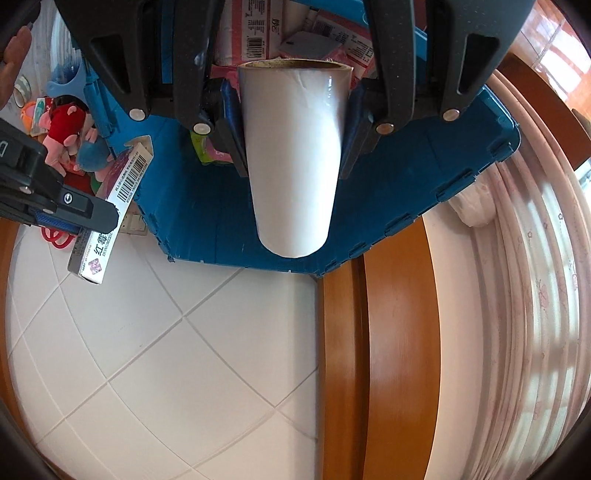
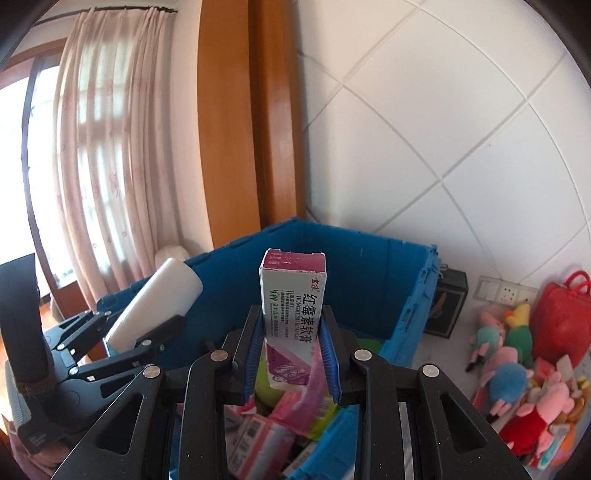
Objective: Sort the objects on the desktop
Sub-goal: 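Carry the roll and ointment box over the blue crate and release both, then withdraw both tools from the crate back toward the pile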
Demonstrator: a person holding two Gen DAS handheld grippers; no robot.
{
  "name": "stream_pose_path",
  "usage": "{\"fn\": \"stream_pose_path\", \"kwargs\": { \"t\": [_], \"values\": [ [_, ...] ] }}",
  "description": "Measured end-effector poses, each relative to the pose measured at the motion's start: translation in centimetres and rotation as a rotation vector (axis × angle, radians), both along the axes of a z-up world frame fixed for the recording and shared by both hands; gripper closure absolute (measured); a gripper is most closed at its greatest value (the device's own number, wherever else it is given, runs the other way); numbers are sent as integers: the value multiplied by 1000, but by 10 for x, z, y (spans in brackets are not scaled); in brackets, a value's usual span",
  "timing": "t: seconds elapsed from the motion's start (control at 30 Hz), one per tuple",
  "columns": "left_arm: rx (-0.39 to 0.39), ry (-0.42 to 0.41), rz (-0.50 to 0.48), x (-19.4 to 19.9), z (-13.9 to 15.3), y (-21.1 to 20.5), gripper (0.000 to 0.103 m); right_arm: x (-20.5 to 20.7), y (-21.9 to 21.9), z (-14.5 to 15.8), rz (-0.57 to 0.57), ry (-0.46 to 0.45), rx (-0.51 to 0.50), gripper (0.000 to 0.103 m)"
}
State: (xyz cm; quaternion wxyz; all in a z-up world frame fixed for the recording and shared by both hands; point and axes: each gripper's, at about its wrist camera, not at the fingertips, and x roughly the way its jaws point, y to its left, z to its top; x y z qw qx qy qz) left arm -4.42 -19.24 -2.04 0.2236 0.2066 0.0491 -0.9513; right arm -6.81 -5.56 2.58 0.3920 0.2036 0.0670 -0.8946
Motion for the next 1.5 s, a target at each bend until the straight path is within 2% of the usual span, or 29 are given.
{"fn": "stream_pose_path", "kwargs": {
  "t": [0.17,0.23,0.27,0.3,0.37,0.5,0.67,0.9,1.0,1.1,1.27,1.5],
  "values": [
    [17,-11,-3,-4,-5,-8,56,-2,-17,-8,-26,7,65,73],
    [13,-5,7,-2,-4,-7,37,0,-22,-10,-44,26,86,68],
    [8,1,15,0,-3,-8,31,0,-23,-10,-50,33,93,57],
    [2,11,20,2,-2,-9,23,1,-23,-10,-55,37,95,40],
    [-9,27,29,8,0,-8,19,3,-20,-9,-73,56,99,22],
    [8,27,23,14,0,-17,16,10,-12,-5,-111,106,97,2],
    [17,38,-2,23,3,-12,16,20,3,-4,-154,151,97,0],
    [85,69,-47,33,11,6,16,28,40,-5,-209,148,76,0],
    [73,92,-81,36,17,23,16,31,63,-6,-246,150,60,0],
    [26,120,-108,39,25,51,16,33,97,-8,-297,140,46,0],
    [3,175,-179,38,41,104,16,29,165,-13,-408,115,28,0],
    [18,146,-323,15,37,182,16,11,280,-31,-600,62,56,0]
  ]
}}
